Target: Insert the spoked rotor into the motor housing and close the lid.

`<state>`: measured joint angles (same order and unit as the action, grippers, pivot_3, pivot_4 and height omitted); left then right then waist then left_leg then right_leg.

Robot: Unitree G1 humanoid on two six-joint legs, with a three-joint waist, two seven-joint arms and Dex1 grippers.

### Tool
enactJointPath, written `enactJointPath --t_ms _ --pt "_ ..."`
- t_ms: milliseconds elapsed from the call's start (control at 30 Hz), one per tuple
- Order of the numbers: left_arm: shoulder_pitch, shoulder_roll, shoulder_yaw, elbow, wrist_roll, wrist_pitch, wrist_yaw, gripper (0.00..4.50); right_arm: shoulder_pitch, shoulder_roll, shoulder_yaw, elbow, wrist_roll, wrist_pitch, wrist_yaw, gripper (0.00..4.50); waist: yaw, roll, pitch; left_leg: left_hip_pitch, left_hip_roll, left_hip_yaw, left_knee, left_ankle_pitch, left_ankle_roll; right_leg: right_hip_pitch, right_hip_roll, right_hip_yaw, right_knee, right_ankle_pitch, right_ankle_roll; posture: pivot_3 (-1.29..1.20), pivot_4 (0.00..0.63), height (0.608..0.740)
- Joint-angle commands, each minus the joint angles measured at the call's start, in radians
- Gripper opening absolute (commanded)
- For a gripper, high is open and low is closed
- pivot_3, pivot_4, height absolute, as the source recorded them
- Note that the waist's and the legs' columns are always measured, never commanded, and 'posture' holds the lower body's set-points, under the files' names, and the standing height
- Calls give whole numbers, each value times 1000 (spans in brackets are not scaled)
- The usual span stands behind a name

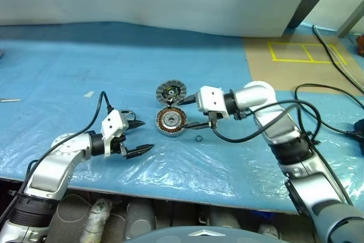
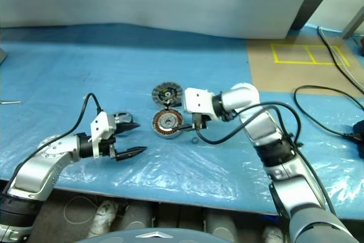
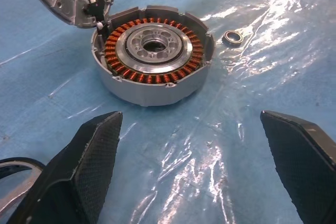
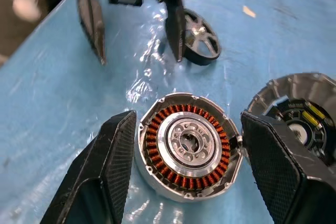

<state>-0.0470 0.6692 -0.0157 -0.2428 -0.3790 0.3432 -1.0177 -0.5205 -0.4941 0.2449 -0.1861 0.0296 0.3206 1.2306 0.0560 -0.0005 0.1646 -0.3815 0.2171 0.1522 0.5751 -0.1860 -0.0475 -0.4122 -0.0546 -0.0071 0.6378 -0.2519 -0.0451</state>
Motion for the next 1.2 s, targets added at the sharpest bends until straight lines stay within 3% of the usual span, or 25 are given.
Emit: enactJointPath --t_ms 33,267,533,767,867,1067,1200 --pt "22 14 0 -65 -27 25 -3 4437 139 -11 -57 -97 14 73 -130 3326 2 0 0 1 -1 0 -2 0 0 1 0 0 -1 0 0 0 150 740" --pt "20 50 -7 -98 -48 76 -30 4437 363 -9 -37 -197 25 157 -260 3326 -2 1 1 8 -3 1 -7 0 0 6 0 4 -8 0 1 0 150 740" --pt "-52 52 -29 -52 -37 76 -54 4437 391 -12 13 -75 -25 101 -365 3326 -4 1 1 11 -6 1 -13 0 0 10 0 5 -16 0 2 0 150 740" --pt "-56 45 -38 -48 -29 68 -54 4437 434 -51 9 -13 -22 73 -374 3326 -3 1 0 12 -7 1 -14 0 0 11 -1 6 -17 0 3 0 150 740" --pt "-48 42 -41 -40 -22 55 -55 4437 445 -68 13 -15 -16 67 -369 2692 0 1 0 15 -9 1 -14 0 0 15 -3 5 -17 0 3 0 150 740" --pt "-48 32 -48 -40 -19 48 -46 4437 429 -67 24 -1 -15 54 -385 706 0 1 0 18 -9 1 -13 0 1 18 -4 5 -17 0 3 0 150 740" --pt "-47 31 -46 -40 -20 47 -43 4437 422 -58 27 -6 -11 61 -391 647 -2 0 0 18 -9 1 -13 0 0 18 -3 5 -17 0 3 0 150 740"
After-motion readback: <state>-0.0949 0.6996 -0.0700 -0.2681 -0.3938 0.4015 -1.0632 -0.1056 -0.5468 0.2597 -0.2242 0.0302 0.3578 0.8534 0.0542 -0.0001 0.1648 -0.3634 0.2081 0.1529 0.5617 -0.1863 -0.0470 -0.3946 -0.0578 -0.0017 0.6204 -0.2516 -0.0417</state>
